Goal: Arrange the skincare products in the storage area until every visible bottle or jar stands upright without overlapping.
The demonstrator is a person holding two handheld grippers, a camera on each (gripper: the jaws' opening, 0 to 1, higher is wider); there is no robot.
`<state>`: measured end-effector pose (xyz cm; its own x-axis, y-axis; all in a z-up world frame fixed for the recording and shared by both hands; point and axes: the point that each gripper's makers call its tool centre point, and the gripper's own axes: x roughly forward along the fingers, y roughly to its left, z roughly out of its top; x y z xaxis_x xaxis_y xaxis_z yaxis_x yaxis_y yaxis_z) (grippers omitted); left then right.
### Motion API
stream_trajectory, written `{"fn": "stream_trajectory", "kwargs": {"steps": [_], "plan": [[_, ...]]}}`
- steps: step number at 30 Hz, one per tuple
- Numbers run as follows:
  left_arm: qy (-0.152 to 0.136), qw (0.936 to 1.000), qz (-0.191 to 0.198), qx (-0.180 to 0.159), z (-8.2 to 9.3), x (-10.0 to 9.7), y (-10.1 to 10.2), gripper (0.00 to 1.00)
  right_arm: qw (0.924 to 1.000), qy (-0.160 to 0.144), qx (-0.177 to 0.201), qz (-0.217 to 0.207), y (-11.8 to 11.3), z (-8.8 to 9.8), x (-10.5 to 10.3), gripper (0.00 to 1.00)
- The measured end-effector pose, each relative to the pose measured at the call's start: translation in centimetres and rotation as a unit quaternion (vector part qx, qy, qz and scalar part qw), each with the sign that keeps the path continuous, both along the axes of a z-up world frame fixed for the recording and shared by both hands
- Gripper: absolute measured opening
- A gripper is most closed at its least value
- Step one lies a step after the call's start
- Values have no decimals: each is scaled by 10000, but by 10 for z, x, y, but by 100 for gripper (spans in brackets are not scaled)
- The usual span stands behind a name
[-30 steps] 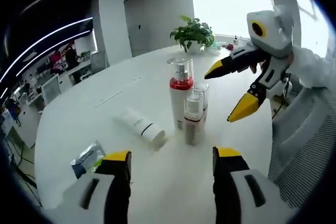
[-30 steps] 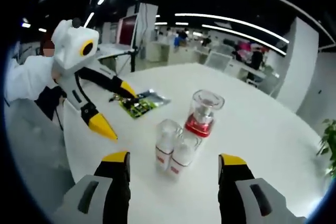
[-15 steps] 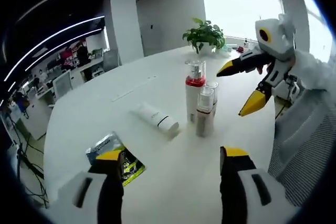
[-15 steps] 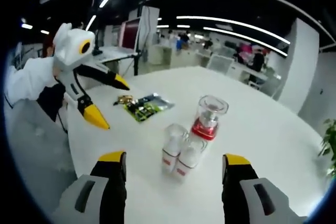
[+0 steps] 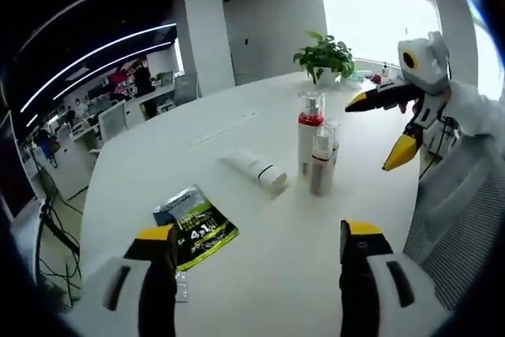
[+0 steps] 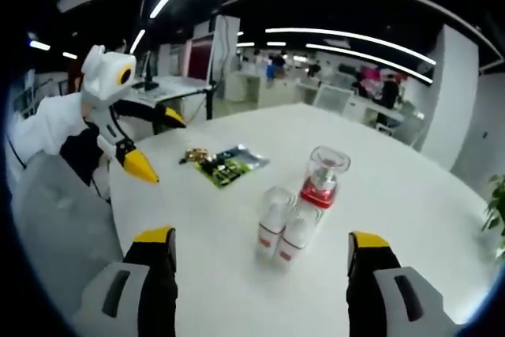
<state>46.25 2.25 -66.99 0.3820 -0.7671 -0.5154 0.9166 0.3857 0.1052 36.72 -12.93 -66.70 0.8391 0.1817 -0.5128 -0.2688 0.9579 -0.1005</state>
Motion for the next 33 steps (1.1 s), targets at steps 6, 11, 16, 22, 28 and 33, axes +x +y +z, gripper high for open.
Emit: {"fn": "stream_trajectory", "kwargs": {"steps": [6,11,16,22,28,33], "plan": [[87,9998,114,-106,2,-5,11,90,10000,-46,68,-55,2,2,-5,93],[115,9998,108,-122,1,-10,14,93,9997,-69,212,-40,9,2,-8,96],[120,9996,151,-219,3,-16,16,97,9996,-91,252,-32,14,1,-12,99],[216,9994,77,-259,2,-26,13,99,9995,-45,297,-57,16,-4,-16,99],[309,9983,153,-469,1,-25,12,99,9991,-30,403,-82,18,-8,-19,99],[461,9971,212,-560,-10,-26,11,99,9993,-69,350,-67,19,-7,-18,100]]}}
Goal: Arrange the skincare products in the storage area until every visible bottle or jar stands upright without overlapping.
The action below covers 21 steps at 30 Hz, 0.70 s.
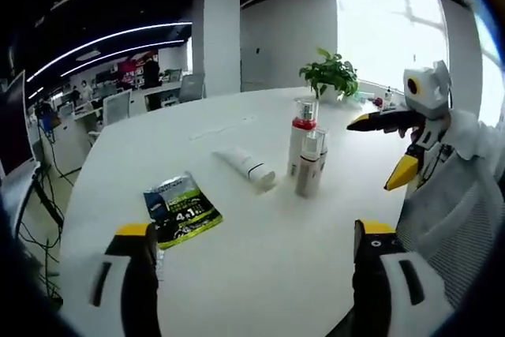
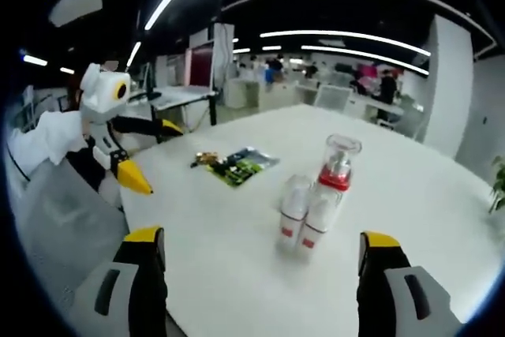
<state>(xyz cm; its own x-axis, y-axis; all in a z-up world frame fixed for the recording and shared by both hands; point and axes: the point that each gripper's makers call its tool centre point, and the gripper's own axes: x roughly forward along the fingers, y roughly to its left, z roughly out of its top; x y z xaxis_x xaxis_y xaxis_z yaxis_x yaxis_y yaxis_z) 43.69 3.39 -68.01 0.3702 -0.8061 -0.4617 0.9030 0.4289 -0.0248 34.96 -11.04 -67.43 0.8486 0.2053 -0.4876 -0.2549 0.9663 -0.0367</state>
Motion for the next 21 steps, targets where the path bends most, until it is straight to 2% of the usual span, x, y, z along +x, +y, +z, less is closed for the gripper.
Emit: {"fn": "stream_trajectory", "kwargs": {"steps": [1,3,7,10,19,20,21], "plan": [[102,9998,-42,142,-4,-3,1,99,10000,-6,-2,-6,0,0,0,100],[18,9999,11,106,-2,-1,2,99,10000,-30,-32,-11,0,1,0,100],[84,9998,164,7,-1,2,9,99,10000,-70,33,33,4,3,1,100],[-13,9997,256,24,0,3,9,99,9999,-134,41,101,11,6,2,100],[36,9998,141,149,-7,0,9,99,9994,-134,-65,298,20,5,2,100],[17,9998,140,133,-5,0,9,99,9995,-135,-102,282,18,5,2,100],[-138,9997,165,105,-1,3,8,99,9995,-127,-139,257,16,5,1,100]]}}
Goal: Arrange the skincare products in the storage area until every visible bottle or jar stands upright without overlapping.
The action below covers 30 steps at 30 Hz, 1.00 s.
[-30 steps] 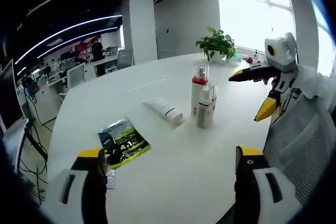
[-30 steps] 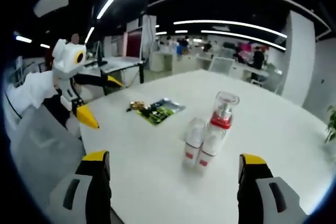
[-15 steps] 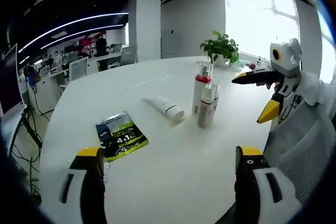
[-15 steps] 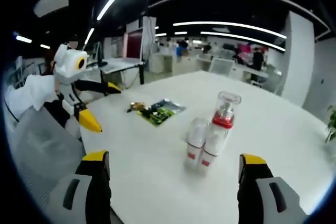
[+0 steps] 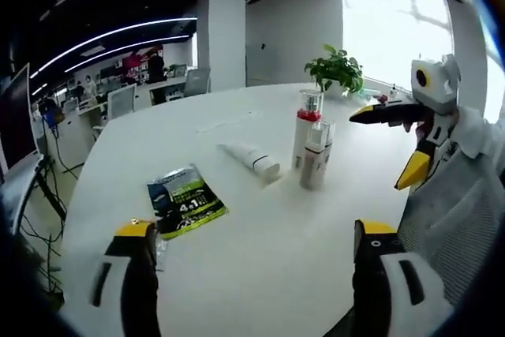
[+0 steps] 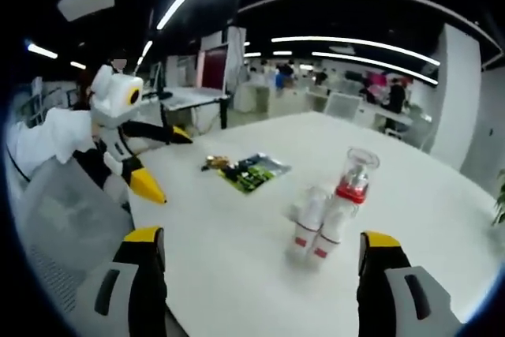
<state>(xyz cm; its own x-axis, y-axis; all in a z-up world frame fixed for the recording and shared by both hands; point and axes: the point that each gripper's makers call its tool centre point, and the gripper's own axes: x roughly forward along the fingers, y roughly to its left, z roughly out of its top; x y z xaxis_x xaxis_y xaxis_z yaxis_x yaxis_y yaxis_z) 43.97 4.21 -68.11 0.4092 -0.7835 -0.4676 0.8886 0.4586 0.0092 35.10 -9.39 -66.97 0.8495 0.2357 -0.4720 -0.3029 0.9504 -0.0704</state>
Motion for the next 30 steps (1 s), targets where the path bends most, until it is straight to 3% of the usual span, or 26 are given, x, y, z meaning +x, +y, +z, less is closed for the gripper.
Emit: {"fn": "stream_trajectory", "kwargs": {"steps": [1,4,13,30], "plan": [[-102,9999,-19,-13,4,-1,-1,99,10000,16,0,-15,-1,-1,-1,100],[31,10000,6,-1,3,-4,-1,99,9999,79,24,-88,-8,-3,0,100],[-27,9999,24,-113,8,2,-4,99,9998,24,-67,-184,-15,0,4,100],[117,9997,-34,-214,10,-2,-10,99,9993,-15,109,-358,-21,4,0,100]]}}
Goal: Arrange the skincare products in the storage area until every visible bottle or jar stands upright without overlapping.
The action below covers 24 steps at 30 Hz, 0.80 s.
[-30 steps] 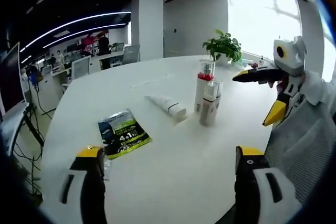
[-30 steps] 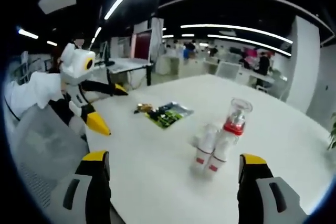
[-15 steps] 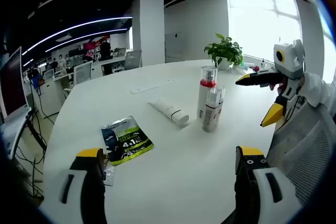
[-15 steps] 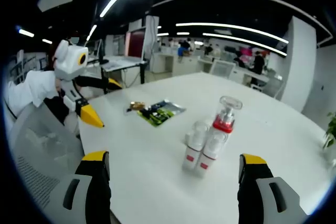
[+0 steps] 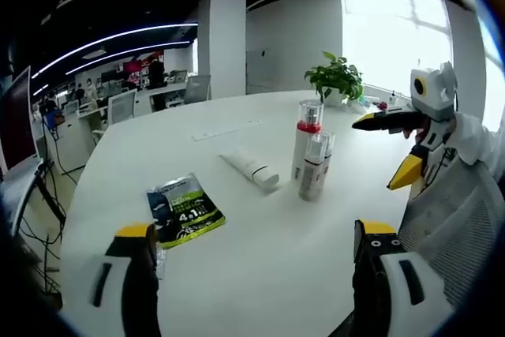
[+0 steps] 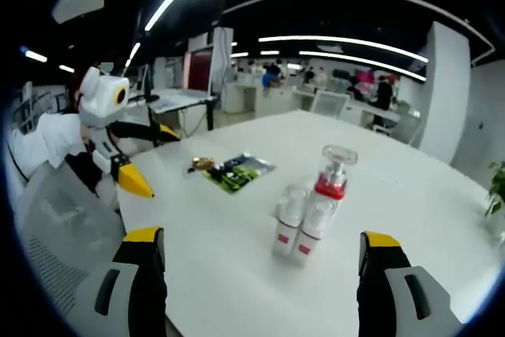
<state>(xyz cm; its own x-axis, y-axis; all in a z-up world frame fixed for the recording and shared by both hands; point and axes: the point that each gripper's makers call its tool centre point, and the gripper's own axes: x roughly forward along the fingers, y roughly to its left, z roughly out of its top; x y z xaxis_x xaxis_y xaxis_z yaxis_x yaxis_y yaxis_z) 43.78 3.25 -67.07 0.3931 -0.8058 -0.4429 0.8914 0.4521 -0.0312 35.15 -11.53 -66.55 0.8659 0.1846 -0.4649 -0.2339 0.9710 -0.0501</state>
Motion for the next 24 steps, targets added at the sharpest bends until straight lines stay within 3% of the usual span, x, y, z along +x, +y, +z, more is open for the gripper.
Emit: {"fn": "stream_trajectory", "kwargs": {"steps": [7,10,13,18,24], "plan": [[2,9999,-108,23,-1,1,-8,99,10000,-29,-37,49,2,3,2,100],[128,9996,-228,81,-5,0,-15,99,10000,-22,9,43,2,3,2,100],[220,9993,-304,59,-4,2,-27,98,10000,-67,12,28,1,5,3,100],[89,9984,-500,230,-2,15,-54,95,10000,-76,50,9,0,5,2,100],[272,9975,-510,411,-17,33,-82,90,9999,-135,45,-6,-1,8,2,100]]}}
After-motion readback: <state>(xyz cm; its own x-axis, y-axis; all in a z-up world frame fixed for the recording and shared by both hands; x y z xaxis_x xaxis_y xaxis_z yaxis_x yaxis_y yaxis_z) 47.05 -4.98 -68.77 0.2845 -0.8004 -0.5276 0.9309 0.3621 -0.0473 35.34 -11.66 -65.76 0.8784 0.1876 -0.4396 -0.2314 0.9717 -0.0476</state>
